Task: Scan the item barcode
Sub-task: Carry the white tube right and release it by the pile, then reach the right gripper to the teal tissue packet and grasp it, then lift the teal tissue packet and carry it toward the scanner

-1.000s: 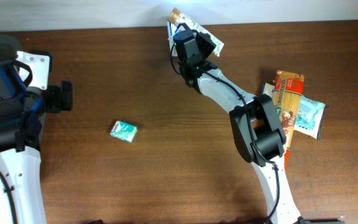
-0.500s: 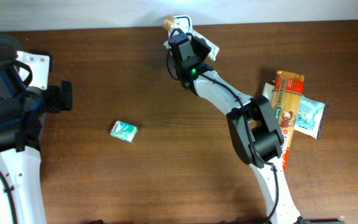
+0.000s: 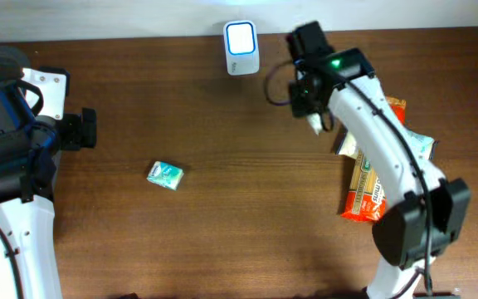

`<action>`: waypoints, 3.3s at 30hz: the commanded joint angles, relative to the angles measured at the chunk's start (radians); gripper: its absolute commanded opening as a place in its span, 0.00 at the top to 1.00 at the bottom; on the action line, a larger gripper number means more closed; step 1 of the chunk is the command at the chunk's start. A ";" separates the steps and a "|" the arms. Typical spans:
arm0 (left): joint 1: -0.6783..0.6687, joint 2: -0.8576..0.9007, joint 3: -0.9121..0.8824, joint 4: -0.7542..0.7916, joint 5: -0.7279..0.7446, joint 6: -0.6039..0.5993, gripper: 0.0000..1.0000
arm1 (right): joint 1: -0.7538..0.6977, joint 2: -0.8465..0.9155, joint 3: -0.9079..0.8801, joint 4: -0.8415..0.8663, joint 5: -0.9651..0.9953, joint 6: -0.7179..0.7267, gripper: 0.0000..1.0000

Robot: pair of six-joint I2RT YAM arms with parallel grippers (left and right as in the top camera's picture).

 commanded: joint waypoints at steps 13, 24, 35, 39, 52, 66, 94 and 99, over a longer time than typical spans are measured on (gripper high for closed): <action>0.004 0.001 0.004 0.002 0.010 0.012 0.01 | -0.207 0.057 -0.389 0.074 -0.049 0.164 0.48; 0.004 0.001 0.004 0.002 0.010 0.012 0.01 | -0.088 0.062 0.012 0.031 -0.692 -0.096 0.46; 0.003 0.001 0.004 0.002 0.010 0.012 0.01 | 0.345 0.373 -0.021 0.563 -0.753 0.030 0.54; 0.004 0.001 0.004 0.002 0.010 0.012 0.01 | 0.362 0.429 -0.021 0.615 -0.769 0.056 0.54; 0.004 0.001 0.004 0.002 0.010 0.012 0.01 | 0.382 0.496 -0.022 0.583 -0.848 0.082 0.70; 0.003 0.001 0.004 0.002 0.010 0.012 0.01 | 0.390 0.503 -0.022 0.509 -0.875 0.082 0.66; 0.003 0.001 0.004 0.002 0.010 0.012 0.01 | -0.041 0.158 0.013 -0.178 -1.773 -0.762 0.96; 0.003 0.001 0.004 0.002 0.010 0.012 0.01 | -0.118 0.158 0.014 -0.210 -1.778 -0.758 0.96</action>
